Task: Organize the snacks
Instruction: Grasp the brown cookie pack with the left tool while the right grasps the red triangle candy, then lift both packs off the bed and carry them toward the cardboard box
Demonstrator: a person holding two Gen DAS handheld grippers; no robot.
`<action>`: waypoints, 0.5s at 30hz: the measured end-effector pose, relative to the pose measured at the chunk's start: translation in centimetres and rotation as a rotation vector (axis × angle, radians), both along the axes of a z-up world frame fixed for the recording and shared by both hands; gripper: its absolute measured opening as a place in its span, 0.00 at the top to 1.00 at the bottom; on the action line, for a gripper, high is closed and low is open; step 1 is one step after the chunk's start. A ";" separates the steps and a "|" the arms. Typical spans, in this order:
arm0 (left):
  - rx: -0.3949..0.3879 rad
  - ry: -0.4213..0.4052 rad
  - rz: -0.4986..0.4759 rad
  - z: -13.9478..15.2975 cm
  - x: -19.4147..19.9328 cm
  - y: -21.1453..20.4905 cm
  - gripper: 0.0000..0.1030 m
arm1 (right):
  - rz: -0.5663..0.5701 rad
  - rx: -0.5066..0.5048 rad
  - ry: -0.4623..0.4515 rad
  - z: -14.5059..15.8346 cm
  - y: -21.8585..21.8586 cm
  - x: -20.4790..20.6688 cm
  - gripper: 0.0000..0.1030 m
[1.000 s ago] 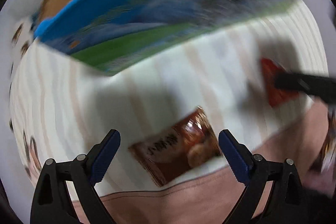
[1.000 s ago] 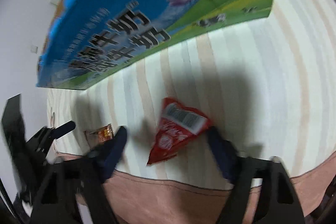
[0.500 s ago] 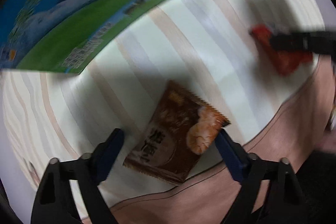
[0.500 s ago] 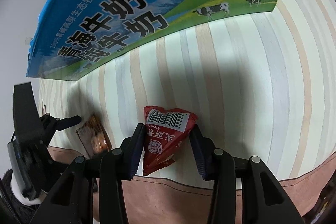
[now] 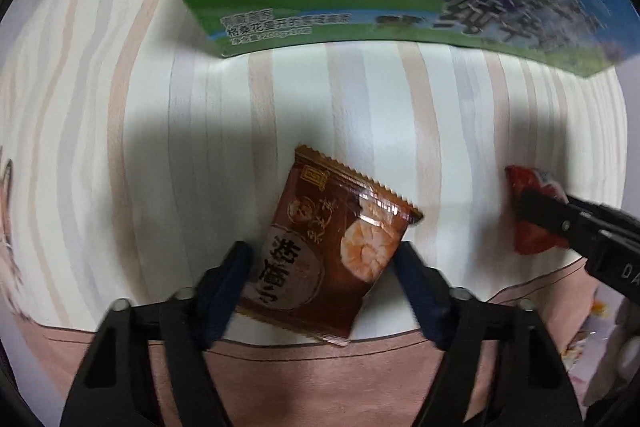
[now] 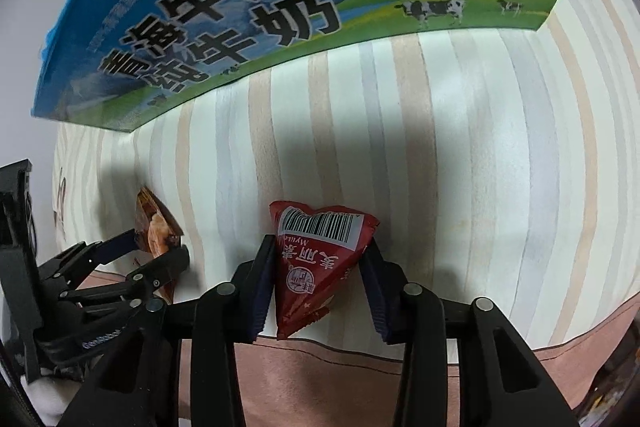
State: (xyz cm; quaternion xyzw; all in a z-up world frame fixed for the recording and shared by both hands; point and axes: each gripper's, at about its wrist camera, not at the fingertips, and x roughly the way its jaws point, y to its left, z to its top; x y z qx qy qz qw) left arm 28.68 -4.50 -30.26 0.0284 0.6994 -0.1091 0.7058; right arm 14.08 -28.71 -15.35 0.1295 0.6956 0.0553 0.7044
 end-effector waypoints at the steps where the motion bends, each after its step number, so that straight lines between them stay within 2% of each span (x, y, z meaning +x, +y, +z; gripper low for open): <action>1: -0.001 -0.003 0.009 0.5 -0.4 -0.2 0.39 | 0.010 0.000 0.001 0.1 0.2 -0.3 0.60; 6: -0.007 0.006 0.050 1.0 -3.7 -0.7 0.40 | 0.084 -0.001 0.005 0.5 1.1 -3.4 0.60; 9: -0.003 0.026 0.066 1.1 -7.1 -0.6 0.40 | 0.136 -0.001 0.022 0.6 1.5 -6.0 0.60; 15: -0.004 0.086 0.072 -0.9 -12.1 -1.3 0.40 | 0.192 0.002 0.070 -0.8 2.2 -10.2 0.58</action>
